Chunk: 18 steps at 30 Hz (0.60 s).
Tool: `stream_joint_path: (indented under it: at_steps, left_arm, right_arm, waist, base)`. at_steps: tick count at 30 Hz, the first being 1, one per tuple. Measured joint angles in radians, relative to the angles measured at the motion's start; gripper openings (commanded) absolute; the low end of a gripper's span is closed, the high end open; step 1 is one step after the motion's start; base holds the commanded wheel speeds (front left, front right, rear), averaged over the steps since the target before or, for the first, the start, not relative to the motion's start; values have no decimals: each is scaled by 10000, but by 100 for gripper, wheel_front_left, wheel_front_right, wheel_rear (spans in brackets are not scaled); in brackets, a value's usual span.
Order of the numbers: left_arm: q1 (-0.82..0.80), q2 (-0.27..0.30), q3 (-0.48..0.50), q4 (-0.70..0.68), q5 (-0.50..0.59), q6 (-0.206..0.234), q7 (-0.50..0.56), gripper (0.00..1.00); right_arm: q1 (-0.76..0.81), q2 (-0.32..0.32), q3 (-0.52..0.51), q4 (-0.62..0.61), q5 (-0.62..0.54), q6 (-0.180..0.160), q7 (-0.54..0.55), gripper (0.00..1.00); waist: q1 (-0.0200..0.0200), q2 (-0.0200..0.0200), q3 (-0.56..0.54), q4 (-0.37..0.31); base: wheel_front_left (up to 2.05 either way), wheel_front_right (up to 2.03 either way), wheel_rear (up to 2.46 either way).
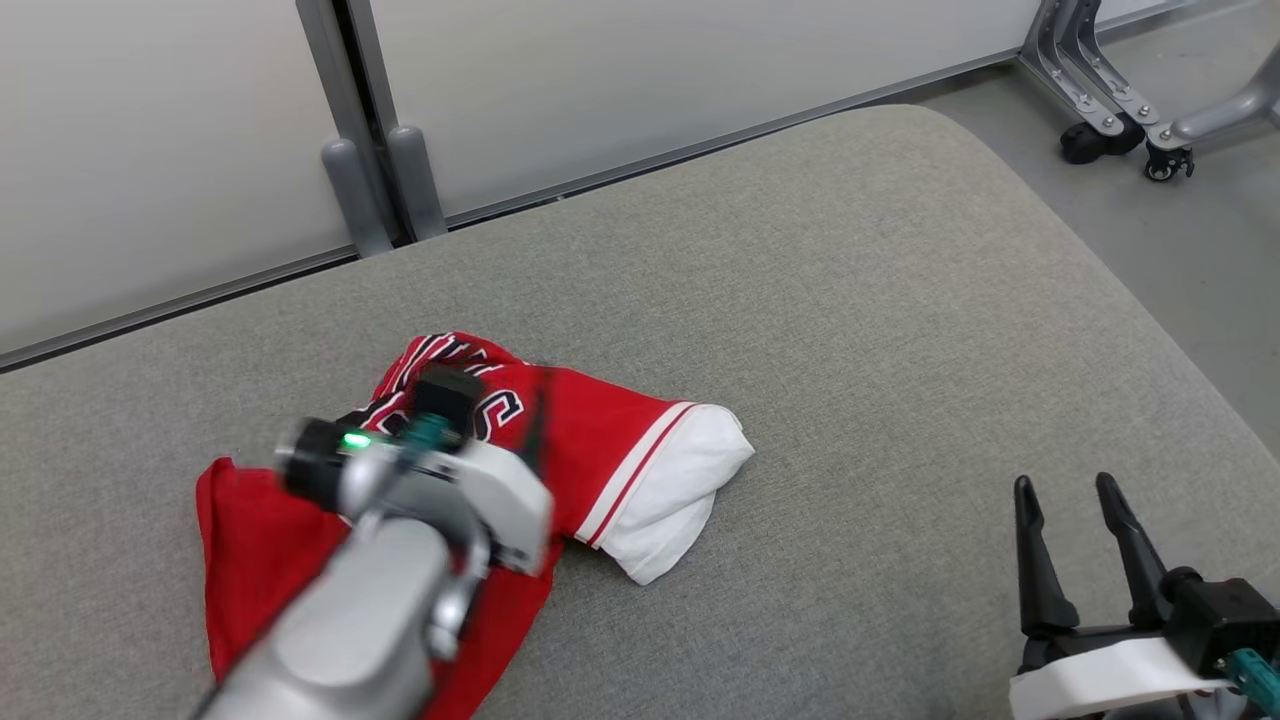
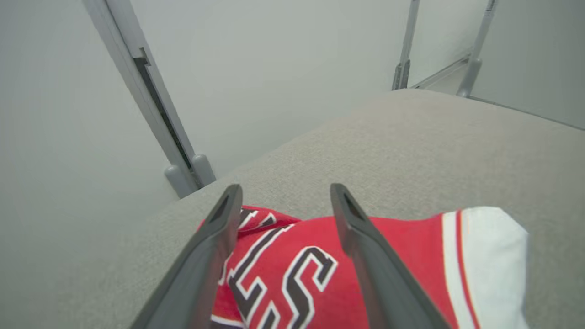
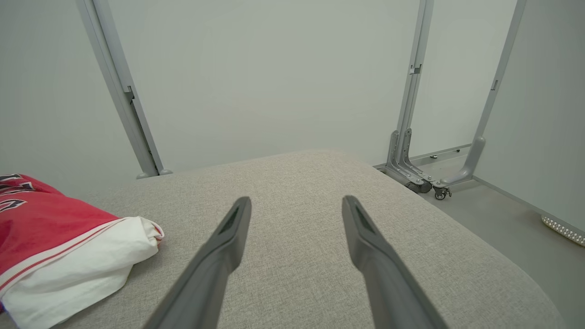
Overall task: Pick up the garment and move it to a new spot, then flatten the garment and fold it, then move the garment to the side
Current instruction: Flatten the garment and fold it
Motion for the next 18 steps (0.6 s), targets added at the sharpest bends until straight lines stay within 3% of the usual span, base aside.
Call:
stream_joint_path:
  at_steps: [5, 8, 18]
  left_arm:
    - [302, -265, -936, -1450, 376, 21, 934, 100]
    - [538, -359, -1643, -1889, 564, -209, 1626, 100]
    - [517, -142, -2397, -895, 909, -357, 2740, 100]
  right_arm:
    - [-141, 2, 222, -8, 50, 0, 0, 100]
    - [-272, 6, 316, -15, 163, 0, 0, 100]
    - [-399, -2, 263, -15, 740, 0, 0, 100]
  waist:
    - [-1, 0, 61, -159]
    - [-1, 0, 195, -361]
    - [0, 0, 922, -1131]
  base:
    - [0, 0, 0]
    - [0, 0, 0]
    - [0, 0, 0]
